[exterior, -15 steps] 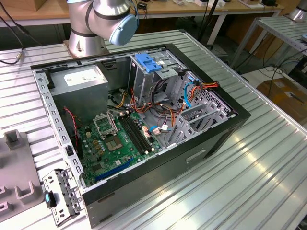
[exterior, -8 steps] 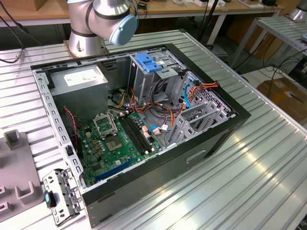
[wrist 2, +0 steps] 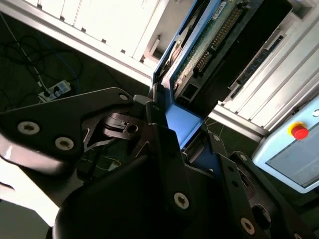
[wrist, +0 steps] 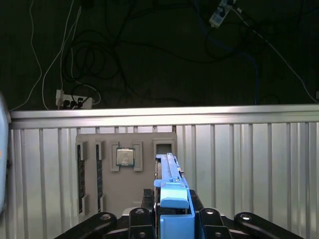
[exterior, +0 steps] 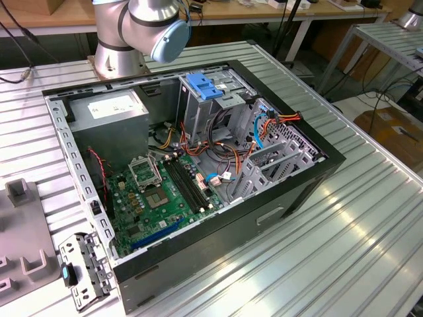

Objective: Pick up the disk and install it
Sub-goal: 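Pick up the disk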

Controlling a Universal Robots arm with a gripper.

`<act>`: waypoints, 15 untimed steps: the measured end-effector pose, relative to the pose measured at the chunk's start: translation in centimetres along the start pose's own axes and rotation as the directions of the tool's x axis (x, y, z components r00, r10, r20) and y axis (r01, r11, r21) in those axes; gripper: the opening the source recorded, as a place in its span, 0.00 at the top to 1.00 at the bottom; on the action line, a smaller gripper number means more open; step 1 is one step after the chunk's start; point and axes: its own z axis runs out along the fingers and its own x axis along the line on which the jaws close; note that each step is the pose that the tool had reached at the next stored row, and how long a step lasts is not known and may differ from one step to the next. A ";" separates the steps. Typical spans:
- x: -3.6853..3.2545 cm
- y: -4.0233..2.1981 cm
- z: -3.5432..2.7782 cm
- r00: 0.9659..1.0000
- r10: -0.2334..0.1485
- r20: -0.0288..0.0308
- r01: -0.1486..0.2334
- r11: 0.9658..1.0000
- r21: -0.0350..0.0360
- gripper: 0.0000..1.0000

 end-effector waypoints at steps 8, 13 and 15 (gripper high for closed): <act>0.02 -0.01 -0.95 1.000 0.000 0.000 0.000 1.000 -0.003 0.63; 0.04 -0.02 -1.65 1.000 0.000 0.000 0.000 1.000 -0.005 0.63; 0.05 -0.03 -2.00 1.000 0.000 0.000 0.000 1.000 -0.006 0.63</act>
